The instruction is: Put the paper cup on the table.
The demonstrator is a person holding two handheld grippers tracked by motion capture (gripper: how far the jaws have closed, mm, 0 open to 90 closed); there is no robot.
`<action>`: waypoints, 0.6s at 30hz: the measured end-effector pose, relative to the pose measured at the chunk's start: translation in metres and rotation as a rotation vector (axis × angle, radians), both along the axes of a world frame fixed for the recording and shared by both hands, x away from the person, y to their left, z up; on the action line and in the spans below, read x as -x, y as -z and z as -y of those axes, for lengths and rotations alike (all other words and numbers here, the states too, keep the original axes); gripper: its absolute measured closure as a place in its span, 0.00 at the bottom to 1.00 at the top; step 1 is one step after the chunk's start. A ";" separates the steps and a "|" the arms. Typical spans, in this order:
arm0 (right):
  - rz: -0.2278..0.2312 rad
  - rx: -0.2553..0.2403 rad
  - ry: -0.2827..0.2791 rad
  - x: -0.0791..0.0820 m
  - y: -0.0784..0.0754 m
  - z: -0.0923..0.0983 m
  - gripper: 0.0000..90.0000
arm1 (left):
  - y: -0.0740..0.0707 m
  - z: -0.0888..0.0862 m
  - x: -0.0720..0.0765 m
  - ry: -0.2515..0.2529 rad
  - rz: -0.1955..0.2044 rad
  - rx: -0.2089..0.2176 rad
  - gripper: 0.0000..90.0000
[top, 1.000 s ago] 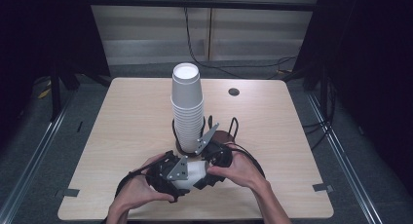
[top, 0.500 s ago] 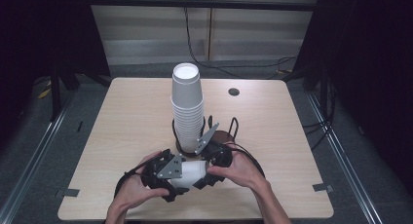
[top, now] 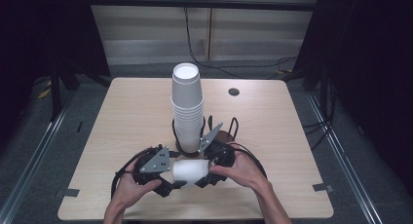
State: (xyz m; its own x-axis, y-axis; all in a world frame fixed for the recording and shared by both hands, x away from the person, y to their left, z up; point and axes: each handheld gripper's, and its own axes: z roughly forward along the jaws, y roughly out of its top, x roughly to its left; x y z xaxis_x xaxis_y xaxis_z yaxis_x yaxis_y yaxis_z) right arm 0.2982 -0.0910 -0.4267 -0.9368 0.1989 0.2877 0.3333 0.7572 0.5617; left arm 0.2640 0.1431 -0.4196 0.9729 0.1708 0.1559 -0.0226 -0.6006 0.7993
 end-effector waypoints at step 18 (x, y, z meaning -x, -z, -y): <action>-0.008 -0.092 0.100 0.002 0.011 0.021 0.26 | 0.003 -0.032 -0.003 -0.150 -0.034 0.235 0.17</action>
